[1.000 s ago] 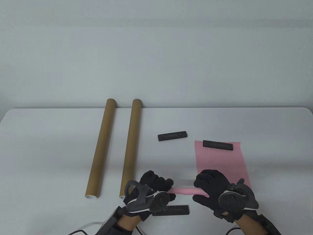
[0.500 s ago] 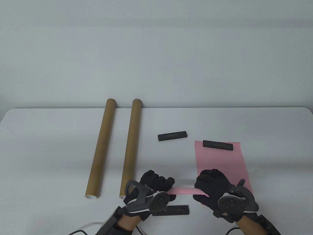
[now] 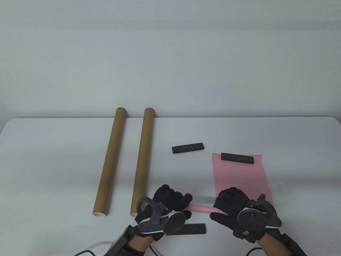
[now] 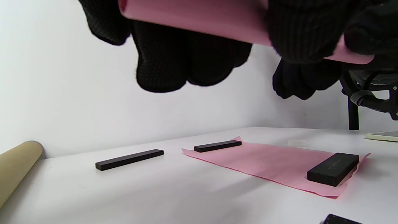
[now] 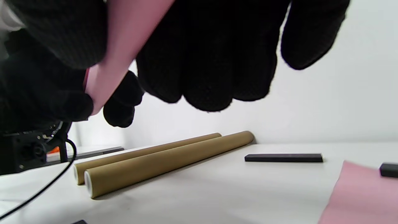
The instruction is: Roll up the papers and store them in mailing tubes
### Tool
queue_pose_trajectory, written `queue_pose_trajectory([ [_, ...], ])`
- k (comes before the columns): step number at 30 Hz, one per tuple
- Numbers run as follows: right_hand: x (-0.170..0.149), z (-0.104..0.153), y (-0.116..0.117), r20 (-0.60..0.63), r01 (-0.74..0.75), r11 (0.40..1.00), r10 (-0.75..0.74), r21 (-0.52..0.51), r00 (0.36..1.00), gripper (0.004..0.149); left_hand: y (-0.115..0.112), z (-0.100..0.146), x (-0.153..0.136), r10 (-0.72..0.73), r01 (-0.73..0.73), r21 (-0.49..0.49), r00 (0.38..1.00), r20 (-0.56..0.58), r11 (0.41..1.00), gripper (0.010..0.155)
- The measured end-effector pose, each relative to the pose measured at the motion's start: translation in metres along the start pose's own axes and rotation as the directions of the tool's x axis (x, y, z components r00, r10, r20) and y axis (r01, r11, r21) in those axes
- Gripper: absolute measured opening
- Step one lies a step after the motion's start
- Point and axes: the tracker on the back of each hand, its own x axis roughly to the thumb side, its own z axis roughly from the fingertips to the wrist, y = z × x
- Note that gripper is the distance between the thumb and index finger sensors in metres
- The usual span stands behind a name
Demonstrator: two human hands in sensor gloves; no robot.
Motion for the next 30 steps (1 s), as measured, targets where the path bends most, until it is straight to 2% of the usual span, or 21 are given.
queue_pose_trajectory([
  [4, 0.005, 0.001, -0.003, 0.018, -0.077, 0.996, 0.078, -0.034, 0.997, 0.060, -0.002, -0.001, -0.002, 0.032, -0.032, -0.012, 0.999, -0.004, 0.999, 0.061],
  [6, 0.007, 0.001, -0.005, 0.027, -0.112, 0.993, 0.114, -0.048, 0.993, 0.057, -0.002, -0.001, -0.003, 0.035, -0.035, -0.020, 0.999, -0.009, 0.999, 0.062],
  [10, 0.002, -0.001, -0.002, 0.006, -0.027, 1.000, 0.027, 0.011, 1.000, 0.053, 0.000, 0.000, 0.001, -0.009, 0.009, 0.005, 1.000, 0.008, 1.000, 0.068],
  [14, 0.000, -0.001, -0.001, -0.004, 0.023, 0.999, -0.023, 0.028, 1.000, 0.055, 0.004, 0.000, 0.005, -0.045, 0.045, 0.021, 0.999, 0.022, 0.999, 0.062],
  [17, 0.000, 0.000, -0.004, -0.001, -0.005, 1.000, 0.004, -0.008, 1.000, 0.060, 0.000, -0.001, 0.001, -0.006, 0.006, -0.016, 1.000, 0.012, 1.000, 0.058],
  [19, -0.001, 0.003, -0.008, -0.020, -0.028, 0.997, 0.027, -0.067, 0.999, 0.067, -0.003, -0.002, -0.004, 0.056, -0.057, -0.038, 0.998, -0.023, 0.998, 0.058],
  [21, -0.007, 0.004, -0.013, -0.066, 0.046, 0.990, -0.056, -0.134, 0.996, 0.073, -0.004, -0.002, -0.011, 0.115, -0.118, -0.039, 0.991, -0.072, 0.992, 0.058],
  [23, -0.017, 0.007, -0.017, -0.158, 0.160, 0.960, -0.200, -0.230, 0.967, 0.082, -0.006, -0.002, -0.021, 0.200, -0.208, -0.039, 0.968, -0.154, 0.977, 0.059],
  [25, -0.026, 0.009, -0.018, -0.220, 0.295, 0.910, -0.364, -0.292, 0.905, 0.083, -0.007, -0.001, -0.028, 0.293, -0.301, -0.017, 0.938, -0.184, 0.953, 0.059],
  [28, -0.033, 0.009, -0.005, -0.237, 0.520, 0.804, -0.586, -0.289, 0.775, 0.083, -0.007, -0.001, -0.030, 0.431, -0.439, -0.002, 0.883, -0.183, 0.898, 0.059],
  [29, -0.033, 0.008, -0.002, -0.227, 0.549, 0.792, -0.605, -0.267, 0.763, 0.082, -0.007, -0.001, -0.029, 0.456, -0.464, -0.007, 0.874, -0.170, 0.886, 0.060],
  [30, -0.032, 0.006, 0.004, -0.187, 0.612, 0.765, -0.643, -0.199, 0.743, 0.082, -0.007, -0.002, -0.026, 0.494, -0.501, -0.028, 0.860, -0.132, 0.865, 0.060],
])
